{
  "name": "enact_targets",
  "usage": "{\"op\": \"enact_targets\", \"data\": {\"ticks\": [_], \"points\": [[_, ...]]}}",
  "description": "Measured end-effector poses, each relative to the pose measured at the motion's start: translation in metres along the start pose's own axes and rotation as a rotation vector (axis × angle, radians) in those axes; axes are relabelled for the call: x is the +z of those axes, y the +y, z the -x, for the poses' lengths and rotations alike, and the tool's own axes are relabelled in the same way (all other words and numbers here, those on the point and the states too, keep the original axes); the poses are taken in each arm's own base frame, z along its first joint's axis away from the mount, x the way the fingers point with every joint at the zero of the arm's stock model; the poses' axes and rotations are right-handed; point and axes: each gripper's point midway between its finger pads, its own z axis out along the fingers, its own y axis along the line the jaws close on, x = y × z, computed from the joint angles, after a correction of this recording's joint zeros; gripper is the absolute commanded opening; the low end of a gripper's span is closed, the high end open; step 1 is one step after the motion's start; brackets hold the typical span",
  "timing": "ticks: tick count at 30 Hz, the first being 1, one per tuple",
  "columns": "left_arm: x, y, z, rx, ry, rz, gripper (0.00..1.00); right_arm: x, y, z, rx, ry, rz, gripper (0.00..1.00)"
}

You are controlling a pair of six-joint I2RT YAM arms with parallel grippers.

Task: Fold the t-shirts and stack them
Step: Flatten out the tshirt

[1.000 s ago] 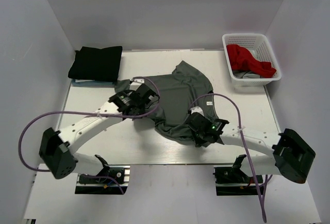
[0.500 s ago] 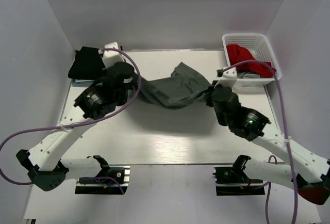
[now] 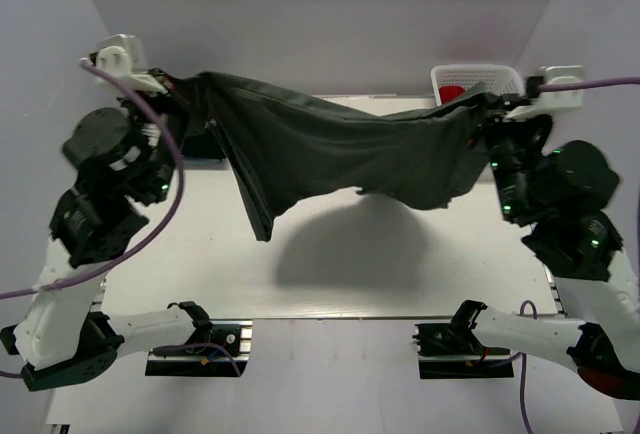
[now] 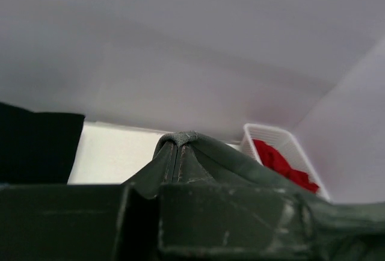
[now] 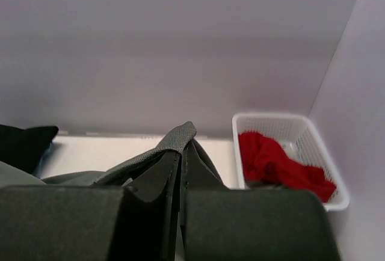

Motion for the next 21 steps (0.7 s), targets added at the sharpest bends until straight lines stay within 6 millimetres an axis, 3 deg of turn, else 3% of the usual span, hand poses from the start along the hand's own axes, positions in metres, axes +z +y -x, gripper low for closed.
{"op": "enact_targets", "data": {"ticks": [6, 11, 17, 21], "points": [[-0.044, -0.007, 0.037, -0.039, -0.037, -0.191, 0.00, -0.027, -0.017, 0.066, 0.018, -0.132, 0.129, 0.00], [-0.089, -0.018, 0.055, -0.070, -0.044, -0.401, 0.00, -0.074, -0.016, 0.106, 0.022, -0.252, 0.381, 0.00], [-0.134, -0.030, 0.069, -0.106, -0.048, -0.604, 0.00, -0.128, -0.016, 0.130, 0.026, -0.374, 0.617, 0.00], [-0.147, -0.035, 0.070, -0.125, -0.040, -0.669, 0.00, -0.140, -0.009, 0.129, 0.012, -0.382, 0.692, 0.00]]}}
